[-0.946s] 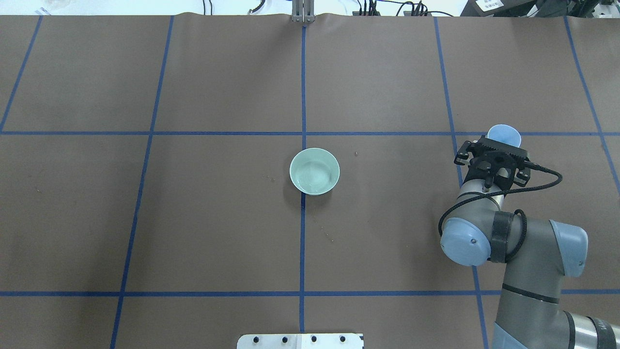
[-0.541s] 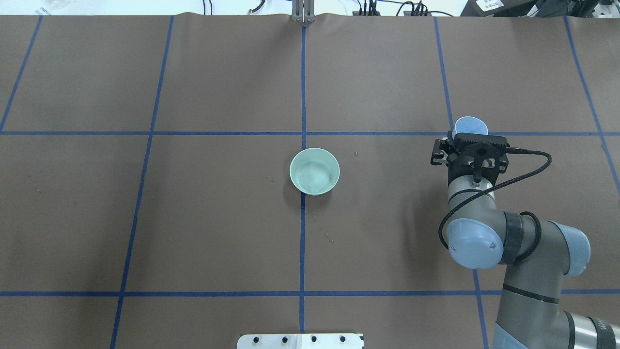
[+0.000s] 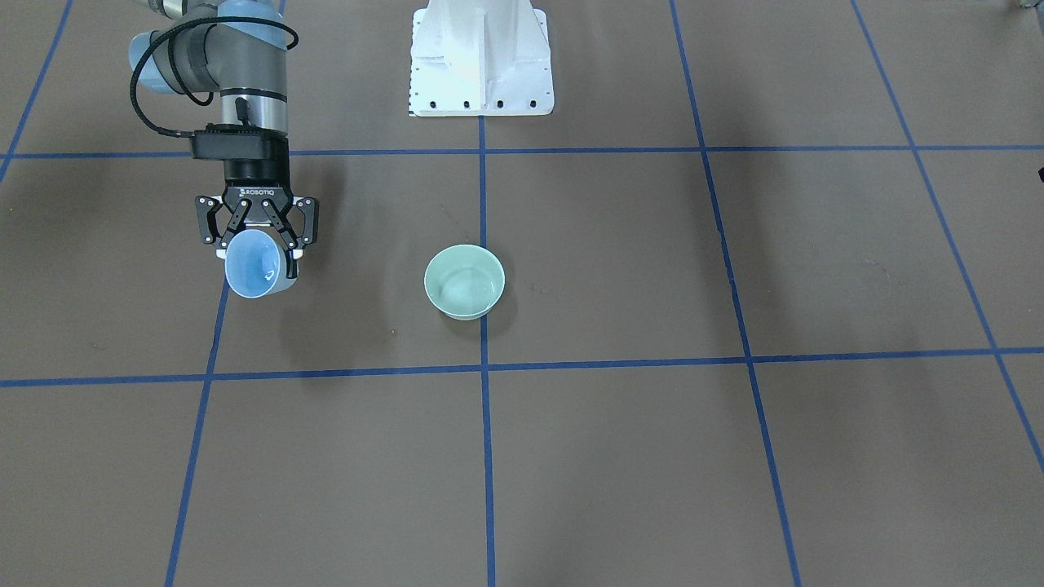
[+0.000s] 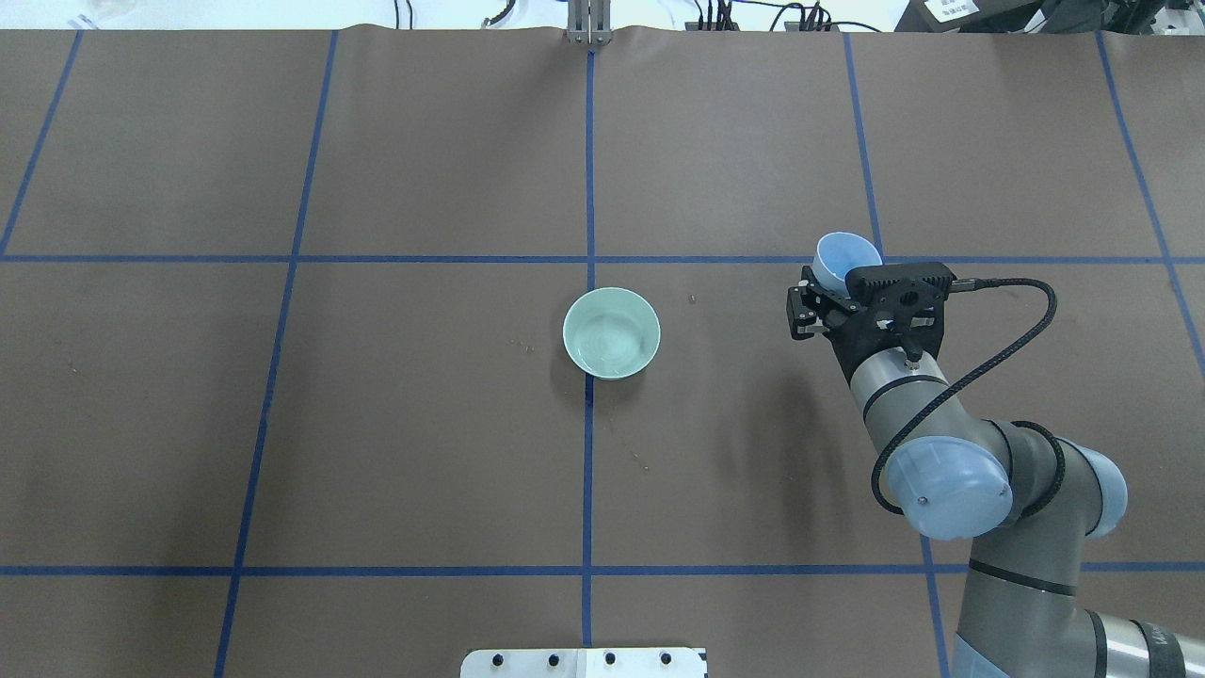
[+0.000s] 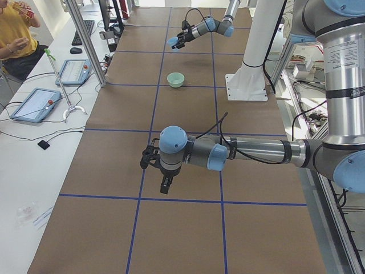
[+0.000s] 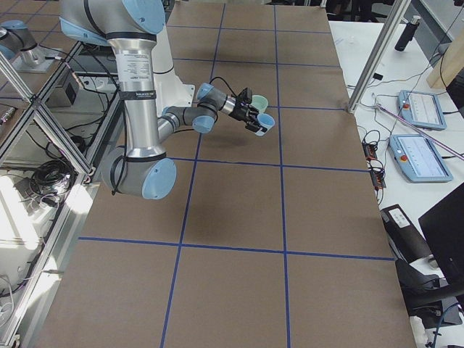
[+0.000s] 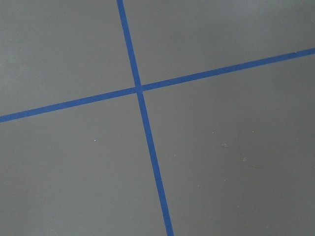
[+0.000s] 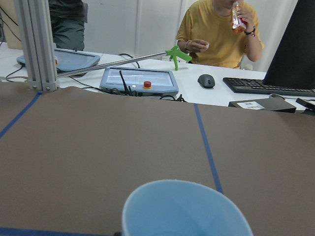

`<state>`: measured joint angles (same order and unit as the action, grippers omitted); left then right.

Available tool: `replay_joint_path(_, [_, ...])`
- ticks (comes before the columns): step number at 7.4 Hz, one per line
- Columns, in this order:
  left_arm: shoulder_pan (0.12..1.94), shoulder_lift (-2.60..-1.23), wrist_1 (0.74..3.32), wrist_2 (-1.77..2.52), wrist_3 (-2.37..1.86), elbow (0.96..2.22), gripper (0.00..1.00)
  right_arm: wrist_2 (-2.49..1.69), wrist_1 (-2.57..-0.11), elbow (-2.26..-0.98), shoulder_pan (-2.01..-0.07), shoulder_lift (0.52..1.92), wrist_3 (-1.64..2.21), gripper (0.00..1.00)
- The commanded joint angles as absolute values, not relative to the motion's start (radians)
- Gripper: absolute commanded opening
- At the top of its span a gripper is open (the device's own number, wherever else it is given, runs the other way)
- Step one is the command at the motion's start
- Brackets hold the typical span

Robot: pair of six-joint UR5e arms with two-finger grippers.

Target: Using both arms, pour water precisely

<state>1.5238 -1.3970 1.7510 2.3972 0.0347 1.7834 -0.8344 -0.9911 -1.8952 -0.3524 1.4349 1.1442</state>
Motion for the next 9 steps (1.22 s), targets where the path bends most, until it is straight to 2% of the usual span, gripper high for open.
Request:
replay_joint_path(1, [1.523, -1.402, 1.75, 2.405, 0.034, 1.781, 0.99, -0.885, -0.877, -1.884, -0.31, 1.396, 1.05, 0.0])
replay_joint_path(6, [1.523, -1.404, 1.75, 2.407, 0.034, 1.764, 0.99, -0.949, -0.844, -1.861, -0.21, 1.298, 0.671, 0.0])
replay_joint_path(9, [1.523, -1.399, 1.752, 2.407, 0.034, 1.767, 0.99, -1.043, -0.859, -1.852, -0.227, 1.287, 0.631, 0.0])
